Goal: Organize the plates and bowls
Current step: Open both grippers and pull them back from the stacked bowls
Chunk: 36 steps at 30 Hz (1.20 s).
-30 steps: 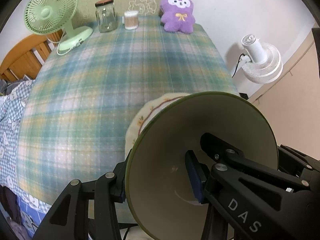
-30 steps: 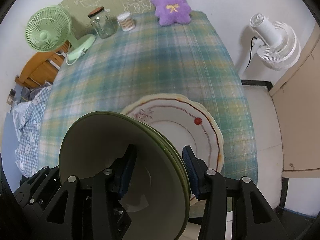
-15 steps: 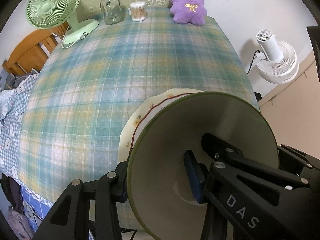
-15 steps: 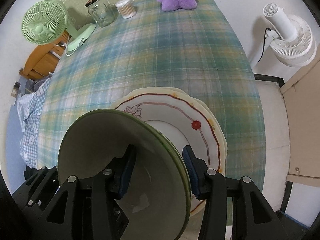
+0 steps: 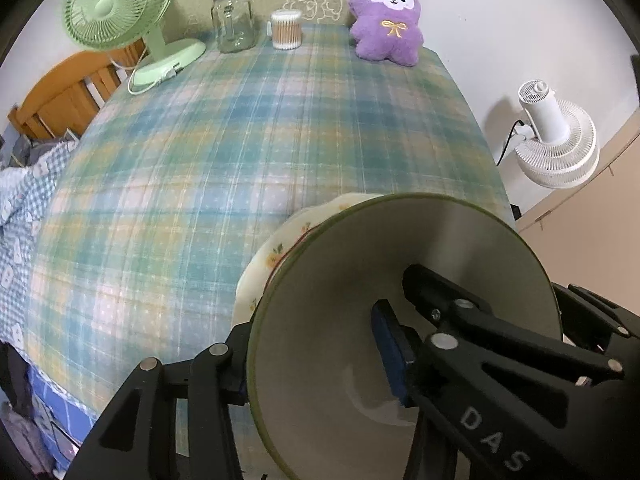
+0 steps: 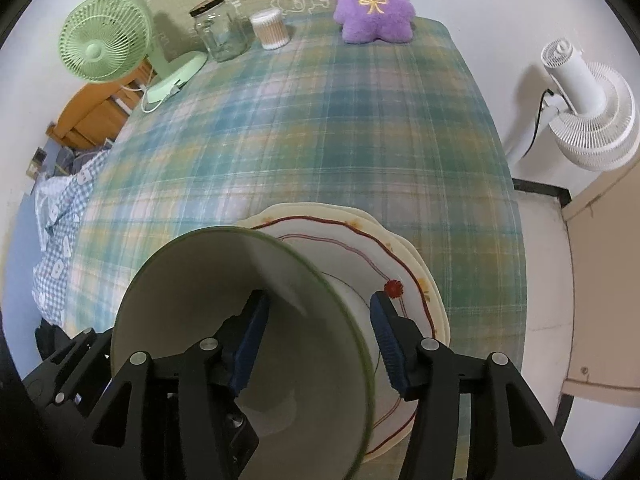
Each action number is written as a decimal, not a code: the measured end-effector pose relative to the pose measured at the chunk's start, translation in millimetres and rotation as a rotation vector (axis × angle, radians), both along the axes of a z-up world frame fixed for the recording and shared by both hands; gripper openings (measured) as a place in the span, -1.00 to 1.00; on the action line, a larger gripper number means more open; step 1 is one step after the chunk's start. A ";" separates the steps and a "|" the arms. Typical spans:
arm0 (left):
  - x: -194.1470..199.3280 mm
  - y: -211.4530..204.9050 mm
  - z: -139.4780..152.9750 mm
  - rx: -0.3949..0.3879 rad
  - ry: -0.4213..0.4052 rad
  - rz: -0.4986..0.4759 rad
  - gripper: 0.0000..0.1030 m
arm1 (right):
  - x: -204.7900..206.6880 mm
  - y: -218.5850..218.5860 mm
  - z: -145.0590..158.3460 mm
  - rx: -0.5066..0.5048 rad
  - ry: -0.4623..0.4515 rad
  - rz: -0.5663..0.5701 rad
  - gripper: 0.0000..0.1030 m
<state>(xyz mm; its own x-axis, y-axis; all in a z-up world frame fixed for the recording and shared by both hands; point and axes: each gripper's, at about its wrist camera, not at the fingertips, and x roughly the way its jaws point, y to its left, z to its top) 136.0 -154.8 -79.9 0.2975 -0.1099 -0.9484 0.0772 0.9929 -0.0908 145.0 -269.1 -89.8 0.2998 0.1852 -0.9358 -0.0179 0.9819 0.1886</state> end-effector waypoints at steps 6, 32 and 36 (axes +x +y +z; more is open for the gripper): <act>-6.0 -4.5 1.6 -0.035 0.000 -0.027 0.38 | -6.9 -2.0 -0.4 0.008 0.008 -0.023 0.43; -19.1 86.2 94.1 -0.051 -0.333 -0.015 0.67 | -37.2 54.8 105.7 -0.118 -0.334 -0.106 0.47; -22.3 125.1 104.1 -0.051 -0.378 -0.050 0.67 | -50.1 86.7 115.9 -0.150 -0.395 -0.166 0.47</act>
<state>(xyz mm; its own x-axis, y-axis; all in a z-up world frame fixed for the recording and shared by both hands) 113.8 -29.7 24.1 0.6180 -0.1772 -0.7659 0.1625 0.9820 -0.0961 94.9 -182.5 26.1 0.6533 -0.0247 -0.7567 0.1000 0.9935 0.0539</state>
